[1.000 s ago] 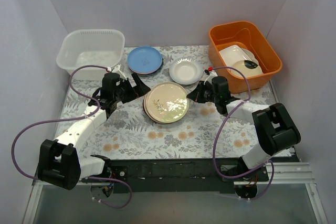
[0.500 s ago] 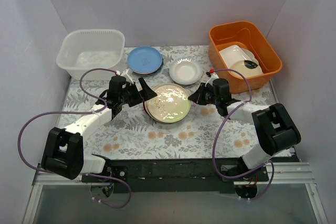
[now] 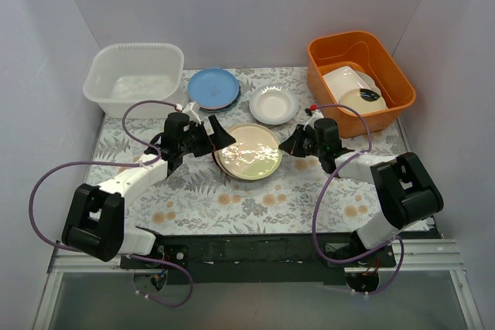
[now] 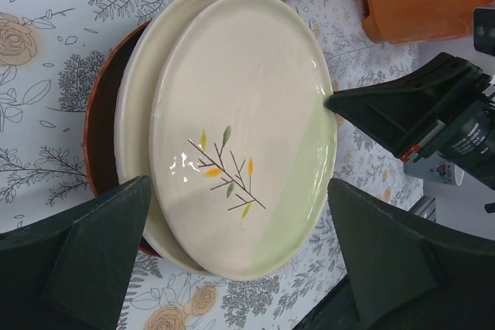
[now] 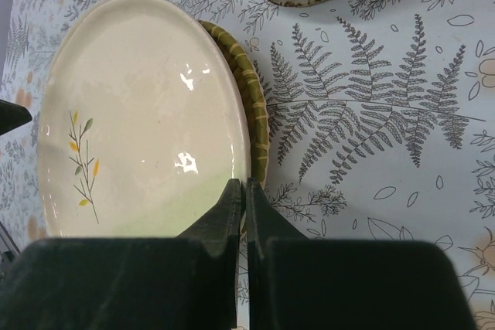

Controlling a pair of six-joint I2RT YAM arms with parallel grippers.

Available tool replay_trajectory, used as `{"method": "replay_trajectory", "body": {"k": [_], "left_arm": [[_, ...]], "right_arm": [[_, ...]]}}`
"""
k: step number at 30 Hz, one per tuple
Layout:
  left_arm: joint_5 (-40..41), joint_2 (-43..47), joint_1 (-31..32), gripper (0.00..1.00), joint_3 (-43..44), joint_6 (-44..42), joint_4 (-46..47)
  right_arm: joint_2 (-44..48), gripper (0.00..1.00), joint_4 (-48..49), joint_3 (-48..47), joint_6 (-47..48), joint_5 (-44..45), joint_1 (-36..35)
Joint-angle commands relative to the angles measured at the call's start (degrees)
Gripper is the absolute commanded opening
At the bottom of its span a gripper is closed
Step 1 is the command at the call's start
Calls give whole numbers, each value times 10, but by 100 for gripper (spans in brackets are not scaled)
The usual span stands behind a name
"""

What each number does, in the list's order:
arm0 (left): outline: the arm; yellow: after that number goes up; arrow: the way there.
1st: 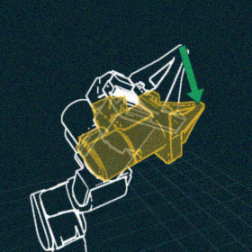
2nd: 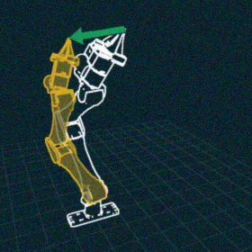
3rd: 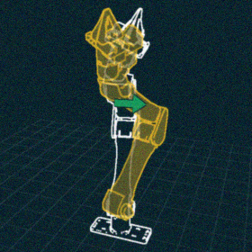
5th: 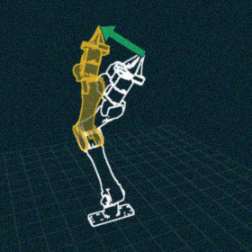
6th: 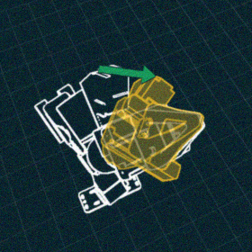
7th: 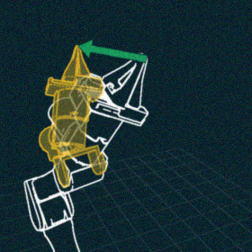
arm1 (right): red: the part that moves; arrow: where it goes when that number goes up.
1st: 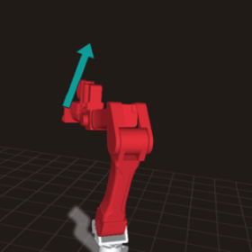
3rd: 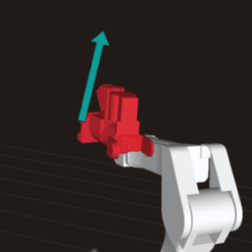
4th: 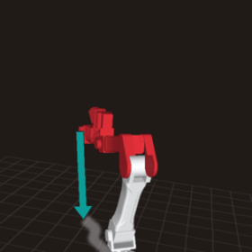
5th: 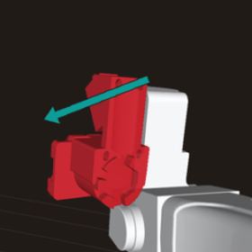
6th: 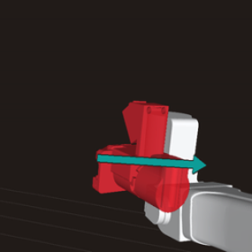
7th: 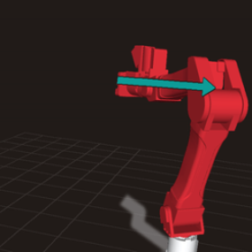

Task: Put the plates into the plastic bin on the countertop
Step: Pick up the plate at the center of the board.

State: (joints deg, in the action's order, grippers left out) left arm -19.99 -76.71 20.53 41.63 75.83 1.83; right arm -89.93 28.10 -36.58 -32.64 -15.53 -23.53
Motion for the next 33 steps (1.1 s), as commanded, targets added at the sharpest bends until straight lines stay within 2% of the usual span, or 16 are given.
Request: {"method": "replay_trajectory", "body": {"k": [1, 16, 28, 33], "left_arm": [[6, -25, 6, 98, 3, -12, -3], [29, -90, 34, 98, 15, -10, -8], [-5, -99, 35, 98, 9, -11, 20], [-51, -119, 35, 96, 21, -21, 15]], "right_arm": [[15, 1, 34, 4, 8, -18, 1], [2, 1, 43, 17, 6, -27, 1], [-18, 1, 64, 27, -3, -35, 2], [-24, 1, 72, 28, -10, -41, 2]]}}
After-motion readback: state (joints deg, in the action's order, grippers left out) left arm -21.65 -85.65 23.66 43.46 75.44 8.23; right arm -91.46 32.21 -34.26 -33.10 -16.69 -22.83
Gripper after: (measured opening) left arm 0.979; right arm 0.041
